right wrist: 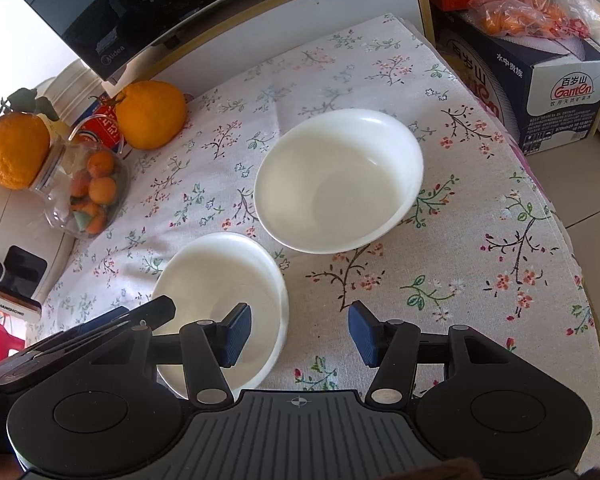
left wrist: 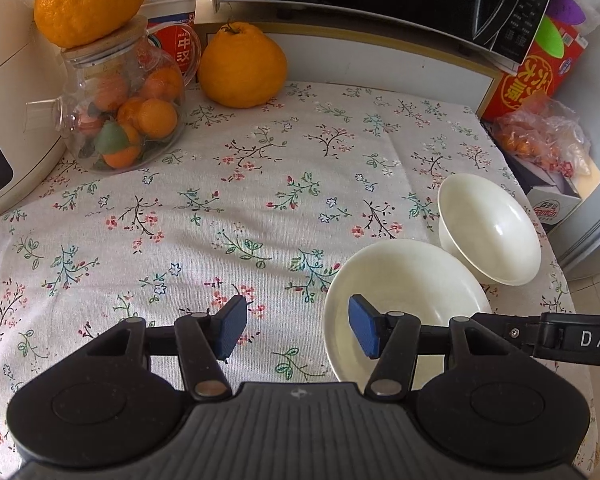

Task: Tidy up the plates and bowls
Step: 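Move the left gripper to the rim of a white bowl, then close the left gripper on the white bowl rim, then lift the white bowl with the left gripper toward the other white bowl, then lower the held bowl into the other white bowl and open the left gripper, then move the left gripper to the rim of the stacked white bowls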

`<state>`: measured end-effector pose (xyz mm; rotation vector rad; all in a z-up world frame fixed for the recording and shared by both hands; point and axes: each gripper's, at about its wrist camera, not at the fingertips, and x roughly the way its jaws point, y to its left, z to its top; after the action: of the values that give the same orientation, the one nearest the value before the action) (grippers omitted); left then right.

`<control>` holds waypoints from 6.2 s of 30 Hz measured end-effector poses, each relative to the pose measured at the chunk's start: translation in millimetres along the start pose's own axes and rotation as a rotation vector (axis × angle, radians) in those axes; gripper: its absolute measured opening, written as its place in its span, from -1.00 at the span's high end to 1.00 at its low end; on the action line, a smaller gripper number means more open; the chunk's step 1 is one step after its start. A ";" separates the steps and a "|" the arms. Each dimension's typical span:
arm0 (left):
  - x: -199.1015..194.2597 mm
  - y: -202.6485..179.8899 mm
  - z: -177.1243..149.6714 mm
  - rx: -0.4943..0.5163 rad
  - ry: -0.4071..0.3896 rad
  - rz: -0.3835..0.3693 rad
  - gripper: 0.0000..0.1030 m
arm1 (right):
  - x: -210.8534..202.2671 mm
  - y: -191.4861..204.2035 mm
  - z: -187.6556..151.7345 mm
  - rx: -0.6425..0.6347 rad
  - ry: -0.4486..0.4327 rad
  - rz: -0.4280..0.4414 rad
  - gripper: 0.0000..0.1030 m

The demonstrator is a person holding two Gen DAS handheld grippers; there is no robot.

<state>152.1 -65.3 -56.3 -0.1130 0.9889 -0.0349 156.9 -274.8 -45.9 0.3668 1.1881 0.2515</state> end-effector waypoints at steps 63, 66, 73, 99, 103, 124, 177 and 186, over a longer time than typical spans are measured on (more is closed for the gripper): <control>-84.6 -31.9 -53.8 -0.014 -0.076 -0.227 0.80 | -108.7 6.8 -58.0 -0.175 -0.196 0.040 0.79; -89.6 -32.3 -61.2 -0.014 -0.069 -0.242 0.80 | -111.5 3.3 -63.0 -0.179 -0.184 0.046 0.79; -92.6 -37.0 -73.0 0.010 -0.049 -0.251 0.78 | -118.5 -0.2 -76.1 -0.212 -0.168 0.037 0.79; -73.5 -41.9 -93.4 0.075 0.020 -0.143 0.71 | -87.1 2.1 -84.1 -0.267 -0.050 0.030 0.74; -71.2 -44.4 -94.7 0.083 0.026 -0.134 0.69 | -83.6 1.5 -83.8 -0.264 -0.039 0.021 0.73; -63.9 -40.8 -89.8 0.062 0.055 -0.122 0.55 | -79.5 6.8 -81.3 -0.272 -0.033 0.013 0.63; -18.7 -48.7 12.6 0.024 -0.067 -0.056 -0.49 | -51.8 -58.9 20.7 0.174 -0.138 -0.101 -0.59; 8.6 -61.7 40.3 -0.020 -0.051 -0.080 -0.49 | -30.2 -82.5 37.5 0.334 -0.096 -0.033 -0.59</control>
<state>191.8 -124.0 -34.6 -0.1708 0.9339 -0.0949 181.0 -367.1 -41.4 0.6430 1.1409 0.0043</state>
